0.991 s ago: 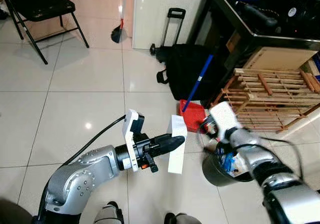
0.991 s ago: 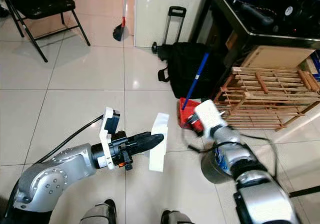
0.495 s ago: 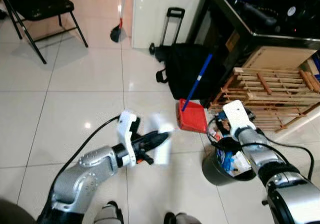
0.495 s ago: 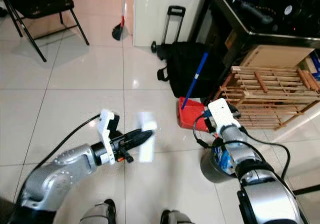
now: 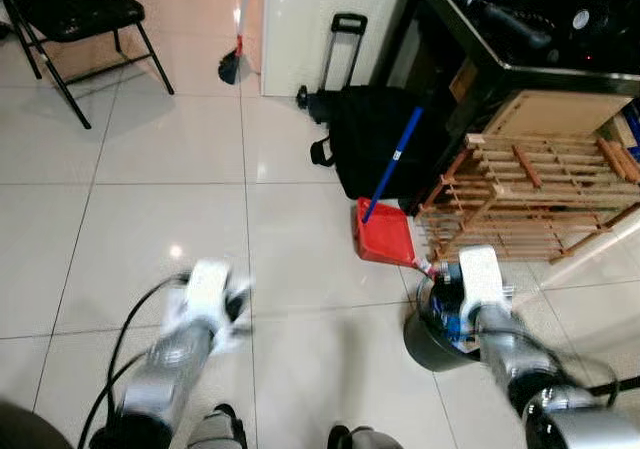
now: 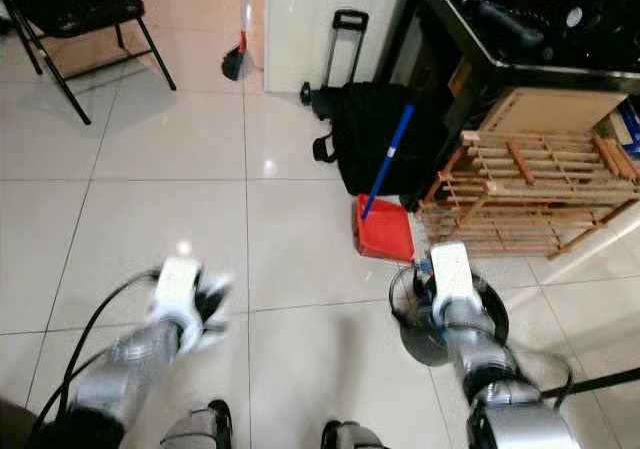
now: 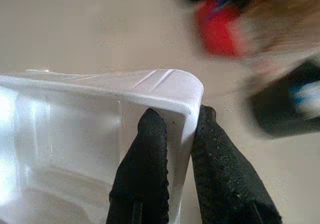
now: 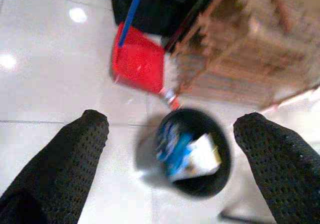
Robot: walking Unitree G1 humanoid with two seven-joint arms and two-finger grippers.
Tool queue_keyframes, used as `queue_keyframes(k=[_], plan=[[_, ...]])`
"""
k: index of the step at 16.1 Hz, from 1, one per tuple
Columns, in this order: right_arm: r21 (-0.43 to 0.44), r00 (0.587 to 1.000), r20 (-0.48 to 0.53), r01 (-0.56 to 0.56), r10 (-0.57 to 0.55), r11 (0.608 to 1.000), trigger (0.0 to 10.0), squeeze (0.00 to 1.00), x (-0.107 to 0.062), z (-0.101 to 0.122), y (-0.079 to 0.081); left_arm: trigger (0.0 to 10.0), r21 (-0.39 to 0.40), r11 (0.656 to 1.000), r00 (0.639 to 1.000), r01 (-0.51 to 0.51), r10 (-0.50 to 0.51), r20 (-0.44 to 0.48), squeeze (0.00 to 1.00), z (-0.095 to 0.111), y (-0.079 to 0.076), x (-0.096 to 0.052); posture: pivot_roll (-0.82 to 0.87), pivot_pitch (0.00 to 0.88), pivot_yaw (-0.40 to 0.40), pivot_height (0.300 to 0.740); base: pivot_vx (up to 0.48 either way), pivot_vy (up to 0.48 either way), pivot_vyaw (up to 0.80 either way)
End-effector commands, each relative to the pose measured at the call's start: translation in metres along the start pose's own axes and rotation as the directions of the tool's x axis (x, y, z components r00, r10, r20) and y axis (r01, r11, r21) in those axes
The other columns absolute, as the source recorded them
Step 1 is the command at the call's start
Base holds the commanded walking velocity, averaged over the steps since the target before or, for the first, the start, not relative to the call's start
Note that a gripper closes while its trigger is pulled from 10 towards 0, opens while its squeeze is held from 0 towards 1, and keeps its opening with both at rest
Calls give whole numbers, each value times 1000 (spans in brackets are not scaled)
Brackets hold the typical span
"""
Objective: Picking trash to rubbish bin
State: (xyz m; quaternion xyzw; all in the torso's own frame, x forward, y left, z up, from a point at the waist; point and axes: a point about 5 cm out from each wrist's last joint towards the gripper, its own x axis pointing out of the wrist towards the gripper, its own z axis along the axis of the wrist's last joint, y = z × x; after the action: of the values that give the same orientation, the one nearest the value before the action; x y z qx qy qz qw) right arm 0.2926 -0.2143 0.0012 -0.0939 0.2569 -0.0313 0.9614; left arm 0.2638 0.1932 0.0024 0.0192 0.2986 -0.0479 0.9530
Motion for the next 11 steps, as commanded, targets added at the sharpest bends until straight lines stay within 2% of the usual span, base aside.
queue_keyframes(k=[1, 2, 3, 5, 6, 7, 9, 10, 11], plan=[[41, 998, -70, 13, -10, 999, 10000, 0, -4, -17, -4, 10000, 33, 998, 998, -46, 47, -29, 0, -14, 2, -1, -33, 166, -146, 740, 0, 0, 0], [86, 992, -125, 29, -18, 996, 10000, 0, -9, -32, -4, 10000, -6, 996, 995, -84, 84, -59, 0, -28, 6, -3, -34, 161, -144, 740, 0, 0, 0], [104, 981, -195, 37, -16, 994, 10000, 0, -16, -51, -2, 10000, 11, 992, 989, -126, 127, -73, 0, -40, 10, -6, -30, 154, -144, 740, 0, 0, 0], [138, 969, -248, 40, -5, 990, 10000, 0, -22, -65, 0, 10000, 53, 988, 987, -144, 148, -70, 0, -46, 10, -7, -25, 149, -143, 740, 0, 0, 0], [179, 950, -310, 29, 29, 983, 10000, 0, -32, -85, 7, 10000, 37, 980, 978, -194, 196, -66, 0, -55, 13, -8, -20, 138, -141, 740, 0, 0, 0], [226, 939, -340, 22, 58, 974, 10000, 0, -38, -96, 13, 10000, 30, 972, 971, -231, 233, -60, 0, -60, 16, -9, -20, 132, -140, 740, 0, 0, 0], [278, 932, -303, -115, 201, 954, 10000, 0, -44, -102, 36, 10000, 45, 964, 964, -263, 264, -38, 0, -64, 18, -11, -20, 111, -137, 740, 0, 0, 0], [286, 928, -300, -134, 221, 949, 10000, 0, -46, -104, 41, 10000, 67, 961, 961, -268, 271, -50, 0, -68, 18, -12, -19, 104, -136, 740, 0, 0, 0], [301, 925, -306, -133, 228, 944, 10000, 0, -48, -107, 45, 10000, 49, 968, 965, -247, 251, -75, 0, -74, 17, -13, -20, 99, -135, 740, 0, 0, 0]])
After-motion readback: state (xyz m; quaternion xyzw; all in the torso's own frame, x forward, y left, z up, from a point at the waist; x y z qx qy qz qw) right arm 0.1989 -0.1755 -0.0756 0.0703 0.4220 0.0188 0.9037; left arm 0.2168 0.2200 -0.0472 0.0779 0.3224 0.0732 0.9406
